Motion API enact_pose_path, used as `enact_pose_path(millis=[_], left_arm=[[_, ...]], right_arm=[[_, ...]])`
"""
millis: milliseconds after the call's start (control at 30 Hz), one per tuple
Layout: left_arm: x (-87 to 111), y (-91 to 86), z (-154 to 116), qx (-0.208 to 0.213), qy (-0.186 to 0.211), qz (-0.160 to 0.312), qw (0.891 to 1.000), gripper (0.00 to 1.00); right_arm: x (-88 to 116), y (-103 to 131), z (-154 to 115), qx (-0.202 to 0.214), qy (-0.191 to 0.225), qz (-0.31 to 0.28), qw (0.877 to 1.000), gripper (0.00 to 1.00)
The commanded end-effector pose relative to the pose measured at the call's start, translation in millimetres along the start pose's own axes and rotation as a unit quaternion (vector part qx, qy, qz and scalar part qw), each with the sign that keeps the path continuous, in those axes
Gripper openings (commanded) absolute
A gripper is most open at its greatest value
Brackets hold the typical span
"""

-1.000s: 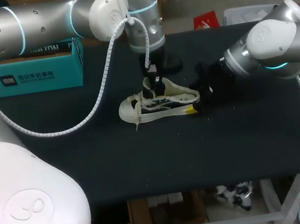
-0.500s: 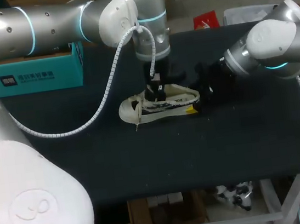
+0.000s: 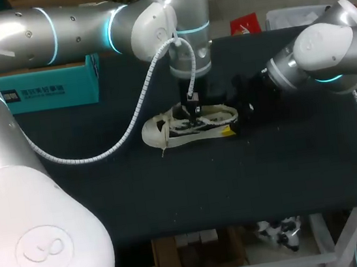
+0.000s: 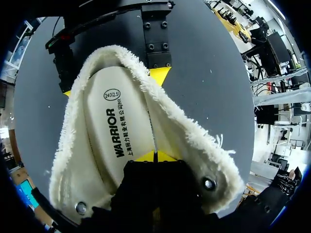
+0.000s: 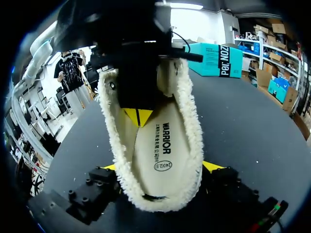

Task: Open the shoe tongue, take the insole out of the shoe, put the insole back into the shoe, and pack the shoe into the shoebox

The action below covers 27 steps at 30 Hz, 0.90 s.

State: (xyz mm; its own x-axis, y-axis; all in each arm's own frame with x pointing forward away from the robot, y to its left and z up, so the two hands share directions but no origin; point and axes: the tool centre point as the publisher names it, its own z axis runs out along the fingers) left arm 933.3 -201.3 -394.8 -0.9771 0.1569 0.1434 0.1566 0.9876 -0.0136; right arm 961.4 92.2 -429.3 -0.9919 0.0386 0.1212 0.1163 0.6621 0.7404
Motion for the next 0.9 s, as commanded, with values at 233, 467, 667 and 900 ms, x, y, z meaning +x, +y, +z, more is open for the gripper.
enact_pose_path(millis=[233,467,667,900], left_arm=[[13.9,-6.2,22.2,0.0,-0.023,-0.014,1.0,0.0],[11.5,-5.4,19.9,0.004,-0.038,-0.024,0.999,0.05],[7.3,-6.4,19.5,0.006,-0.045,-0.026,0.999,0.22],[0.4,-8.3,18.0,0.007,-0.058,-0.03,0.998,0.29]], right_arm=[[-0.6,-4.3,4.0,-0.001,0.001,0.0,1.0,0.0],[-0.6,-4.3,4.0,-0.001,0.001,0.0,1.0,0.0],[-0.6,-4.3,4.0,-0.001,0.001,0.0,1.0,0.0],[-0.6,-4.3,4.0,-0.001,0.001,0.0,1.0,0.0]])
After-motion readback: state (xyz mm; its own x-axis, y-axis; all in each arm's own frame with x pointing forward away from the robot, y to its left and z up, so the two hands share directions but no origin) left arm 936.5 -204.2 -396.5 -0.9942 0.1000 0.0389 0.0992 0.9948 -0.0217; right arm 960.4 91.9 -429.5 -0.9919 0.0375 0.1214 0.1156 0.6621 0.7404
